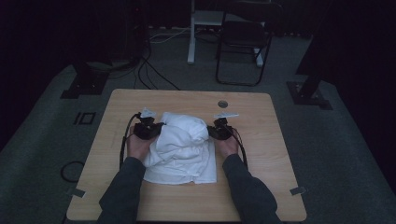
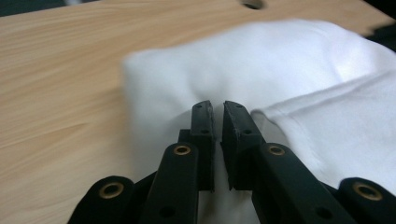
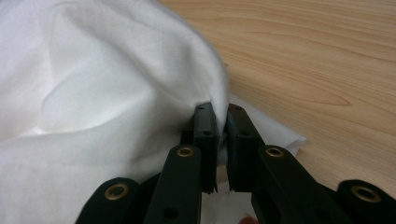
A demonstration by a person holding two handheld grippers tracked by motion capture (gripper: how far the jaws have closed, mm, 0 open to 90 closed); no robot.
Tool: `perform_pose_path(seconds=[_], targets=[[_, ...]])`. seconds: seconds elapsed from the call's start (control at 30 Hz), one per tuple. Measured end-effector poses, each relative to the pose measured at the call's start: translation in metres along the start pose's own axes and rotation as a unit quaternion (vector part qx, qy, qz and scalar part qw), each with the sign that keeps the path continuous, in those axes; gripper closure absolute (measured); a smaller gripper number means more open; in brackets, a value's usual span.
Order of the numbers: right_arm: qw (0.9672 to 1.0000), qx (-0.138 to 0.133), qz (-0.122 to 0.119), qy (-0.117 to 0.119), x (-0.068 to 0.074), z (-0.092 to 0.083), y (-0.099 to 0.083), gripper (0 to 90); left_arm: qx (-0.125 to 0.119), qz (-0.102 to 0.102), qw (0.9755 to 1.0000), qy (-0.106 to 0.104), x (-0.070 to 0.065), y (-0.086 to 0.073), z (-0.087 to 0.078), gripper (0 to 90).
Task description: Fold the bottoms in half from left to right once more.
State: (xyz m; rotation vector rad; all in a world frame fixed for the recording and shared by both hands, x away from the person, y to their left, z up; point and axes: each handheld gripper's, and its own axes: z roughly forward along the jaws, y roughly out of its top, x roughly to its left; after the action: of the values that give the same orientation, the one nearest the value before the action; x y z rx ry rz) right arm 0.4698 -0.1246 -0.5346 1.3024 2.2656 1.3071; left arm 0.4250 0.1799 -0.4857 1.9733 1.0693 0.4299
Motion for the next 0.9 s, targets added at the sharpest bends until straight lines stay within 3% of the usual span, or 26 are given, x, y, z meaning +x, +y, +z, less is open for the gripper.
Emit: perform_pose_path(seconds=[0.03, 0.13, 0.23, 0.4, 0.47, 0.53, 0.63, 0.77, 0.87, 0.9], targets=[[1.0, 0.002, -0.001, -0.002, 0.0, 0.0, 0.0, 84.1, -0.007, 0.005, 0.9999, -0.005, -0.004, 0.0, -0.002, 83.1], [1.0, 0.003, 0.0, -0.001, 0.0, 0.001, -0.001, 83.2, -0.026, 0.024, 0.9984, -0.045, -0.017, 0.0, -0.008, 81.9], [1.0, 0.006, -0.002, -0.003, 0.001, 0.002, -0.001, 82.3, 0.014, 0.056, 0.9974, -0.044, -0.031, -0.003, 0.005, 79.9], [0.9998, 0.013, -0.005, -0.012, -0.001, 0.0, -0.001, 75.8, 0.012, 0.005, 0.9973, -0.073, -0.03, -0.017, 0.019, 79.3], [0.9997, 0.014, -0.005, -0.017, -0.003, -0.003, -0.001, 72.2, 0.013, 0.007, 0.9969, -0.077, -0.034, -0.021, 0.019, 79.1], [0.9997, 0.014, 0.0, -0.02, -0.005, -0.007, -0.001, 66.4, 0.018, 0.021, 0.9973, -0.068, -0.039, -0.024, 0.021, 78.9], [0.9994, 0.009, -0.003, -0.032, -0.003, -0.019, 0.0, 59.2, 0.02, 0.021, 0.9977, -0.061, -0.042, -0.025, 0.023, 78.8], [0.9985, -0.01, -0.03, -0.044, 0.005, -0.042, 0.003, 53.2, 0.02, 0.019, 0.9976, -0.063, -0.04, -0.025, 0.023, 78.6], [0.9982, -0.023, -0.036, -0.043, 0.01, -0.056, 0.004, 51.0, 0.019, 0.018, 0.9976, -0.064, -0.04, -0.025, 0.023, 78.0], [0.9973, -0.044, -0.048, -0.035, 0.017, -0.074, 0.006, 48.7, 0.02, 0.018, 0.9976, -0.063, -0.041, -0.024, 0.023, 76.9]])
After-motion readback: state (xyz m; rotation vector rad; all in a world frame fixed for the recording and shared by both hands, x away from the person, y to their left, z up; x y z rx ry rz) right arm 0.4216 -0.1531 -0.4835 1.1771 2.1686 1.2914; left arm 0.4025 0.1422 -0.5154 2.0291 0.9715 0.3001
